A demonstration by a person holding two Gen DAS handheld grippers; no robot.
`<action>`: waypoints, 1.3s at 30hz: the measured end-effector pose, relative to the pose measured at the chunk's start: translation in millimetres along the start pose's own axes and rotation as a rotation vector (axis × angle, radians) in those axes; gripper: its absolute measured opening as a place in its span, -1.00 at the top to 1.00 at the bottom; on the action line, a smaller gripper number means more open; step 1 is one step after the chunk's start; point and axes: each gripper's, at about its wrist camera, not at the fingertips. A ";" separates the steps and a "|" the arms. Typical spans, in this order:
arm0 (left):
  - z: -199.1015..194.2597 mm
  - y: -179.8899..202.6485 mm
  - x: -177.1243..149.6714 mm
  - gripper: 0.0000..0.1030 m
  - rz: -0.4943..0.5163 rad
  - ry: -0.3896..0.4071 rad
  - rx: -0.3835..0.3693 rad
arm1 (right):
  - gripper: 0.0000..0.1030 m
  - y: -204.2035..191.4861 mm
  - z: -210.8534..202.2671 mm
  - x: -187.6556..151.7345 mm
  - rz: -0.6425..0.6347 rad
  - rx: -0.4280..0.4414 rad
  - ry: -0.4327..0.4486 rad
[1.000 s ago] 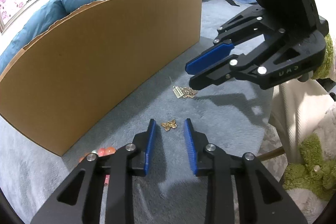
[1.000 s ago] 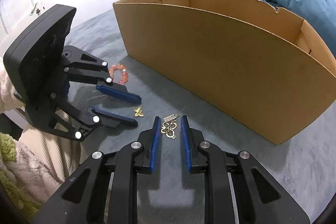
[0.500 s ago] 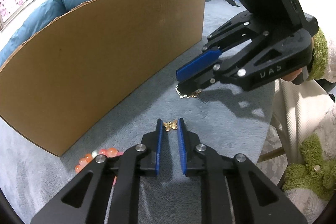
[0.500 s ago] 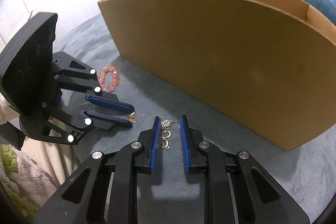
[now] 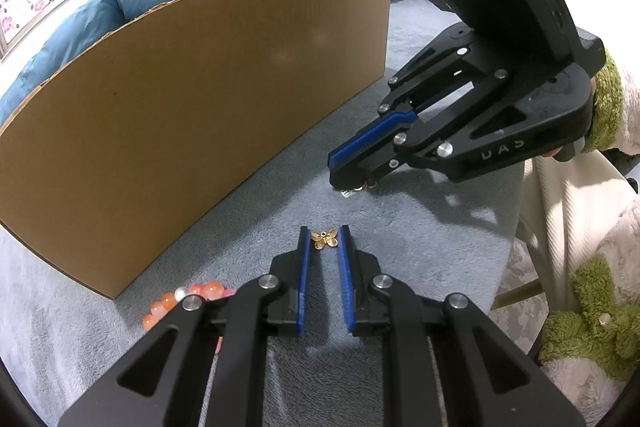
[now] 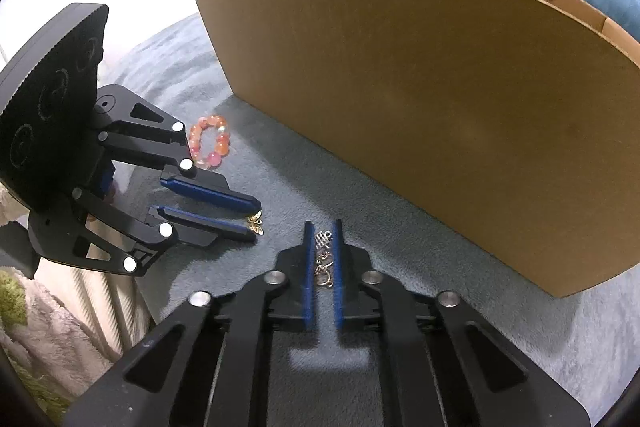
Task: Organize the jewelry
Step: 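Bring the left tool to the butterfly charm while the right tool reaches the silver charm, then close the right tool on the silver-and-gold charm and lift it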
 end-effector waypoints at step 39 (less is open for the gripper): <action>0.0 0.1 -0.4 0.77 0.010 0.003 0.003 | 0.91 -1.9 -5.6 5.8 -0.040 -0.029 -0.066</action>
Point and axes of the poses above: each gripper's, at about its wrist camera, not at the fingertips, and z roughly the way its jaws point, y to its right, x to its top
